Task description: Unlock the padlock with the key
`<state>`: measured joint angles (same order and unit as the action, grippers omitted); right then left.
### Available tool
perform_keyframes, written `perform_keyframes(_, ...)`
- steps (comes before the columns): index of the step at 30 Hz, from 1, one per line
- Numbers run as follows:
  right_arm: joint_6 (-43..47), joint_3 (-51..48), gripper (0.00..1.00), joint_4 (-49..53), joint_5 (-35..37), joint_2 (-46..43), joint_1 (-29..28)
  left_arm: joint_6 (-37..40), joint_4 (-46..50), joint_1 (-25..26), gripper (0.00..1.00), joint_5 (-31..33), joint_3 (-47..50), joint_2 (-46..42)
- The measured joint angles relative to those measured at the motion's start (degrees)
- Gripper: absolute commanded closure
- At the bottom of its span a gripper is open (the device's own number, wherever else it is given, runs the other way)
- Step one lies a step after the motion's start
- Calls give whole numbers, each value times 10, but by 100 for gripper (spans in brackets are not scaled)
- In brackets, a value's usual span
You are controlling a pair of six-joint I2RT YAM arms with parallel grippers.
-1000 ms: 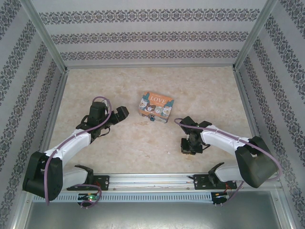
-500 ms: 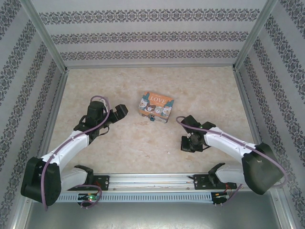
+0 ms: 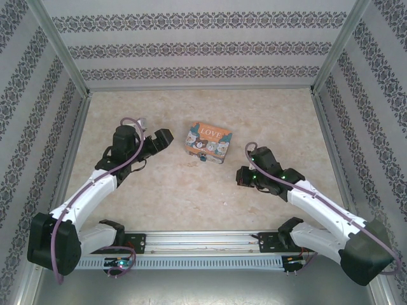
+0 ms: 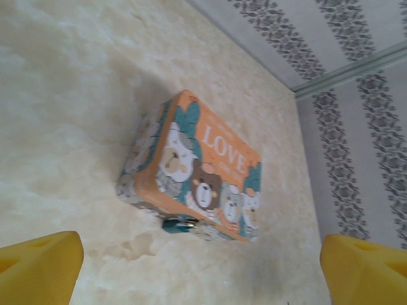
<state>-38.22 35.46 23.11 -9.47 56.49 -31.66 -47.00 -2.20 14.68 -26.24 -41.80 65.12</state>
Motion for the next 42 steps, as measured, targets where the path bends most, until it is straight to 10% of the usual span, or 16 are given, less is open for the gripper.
perform_keyframes(19,383,42,100,-166,9,-47,-65,2,0,87,31,-137,-128,67)
perform_keyframes(42,431,60,100,-257,57,-12,-116,-54,-79,176,58,-137,-146,169)
